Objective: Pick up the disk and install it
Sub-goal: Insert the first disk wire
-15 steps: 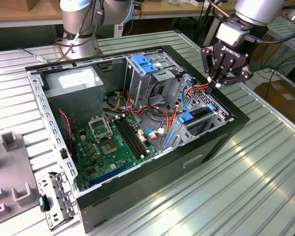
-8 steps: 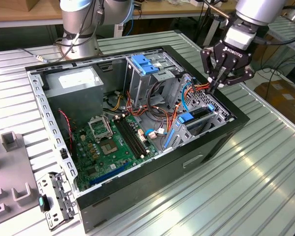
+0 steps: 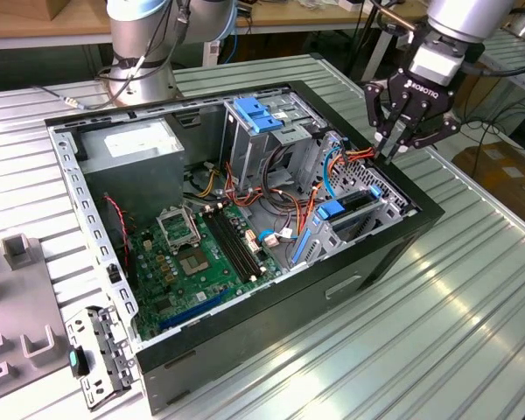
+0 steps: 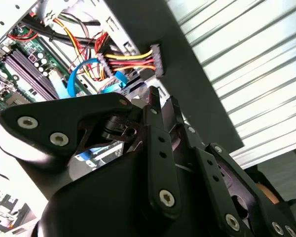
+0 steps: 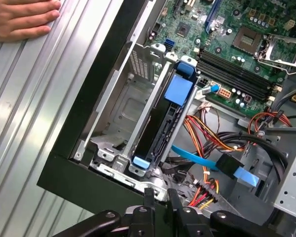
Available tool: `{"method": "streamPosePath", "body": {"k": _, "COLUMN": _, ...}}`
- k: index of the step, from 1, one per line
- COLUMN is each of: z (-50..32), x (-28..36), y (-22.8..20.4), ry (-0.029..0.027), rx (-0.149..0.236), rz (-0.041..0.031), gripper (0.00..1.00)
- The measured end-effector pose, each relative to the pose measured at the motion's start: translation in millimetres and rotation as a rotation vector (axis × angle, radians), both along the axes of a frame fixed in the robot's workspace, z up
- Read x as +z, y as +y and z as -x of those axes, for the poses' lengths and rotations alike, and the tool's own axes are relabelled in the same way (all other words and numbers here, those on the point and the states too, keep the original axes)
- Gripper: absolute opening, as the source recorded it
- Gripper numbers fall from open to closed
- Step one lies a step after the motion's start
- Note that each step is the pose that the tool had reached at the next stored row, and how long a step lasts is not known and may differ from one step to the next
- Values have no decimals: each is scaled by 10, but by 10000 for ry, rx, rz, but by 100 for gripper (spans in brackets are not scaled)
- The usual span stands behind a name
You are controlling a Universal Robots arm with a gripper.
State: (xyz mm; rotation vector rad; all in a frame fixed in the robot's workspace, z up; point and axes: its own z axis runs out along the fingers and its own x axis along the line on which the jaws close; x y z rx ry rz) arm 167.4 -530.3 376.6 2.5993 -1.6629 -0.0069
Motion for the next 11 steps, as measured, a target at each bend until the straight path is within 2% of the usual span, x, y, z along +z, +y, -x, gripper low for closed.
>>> {"method": "streamPosePath", "body": {"k": 3, "z": -84, "x": 0, "y": 21, "ry": 1, "rx": 100, "rz": 0, "gripper": 25}}
{"method": "streamPosePath", "body": {"k": 6, "z": -117, "x": 0, "y": 29, "ry": 1, "rx": 267, "rz": 0, "gripper": 25}}
{"method": "streamPosePath", "body": {"k": 7, "z": -119, "x": 0, "y": 29, "ry": 2, "rx": 456, "rz": 1, "gripper": 26}}
{"method": "streamPosePath", "body": {"k": 8, "z": -119, "x": 0, "y": 29, "ry": 3, "rx": 662, "rz": -1, "gripper": 33}}
{"method": "streamPosePath", "body": {"k": 11, "z": -120, "x": 0, "y": 30, "ry": 3, "rx": 1300, "rz": 1, "gripper": 33}}
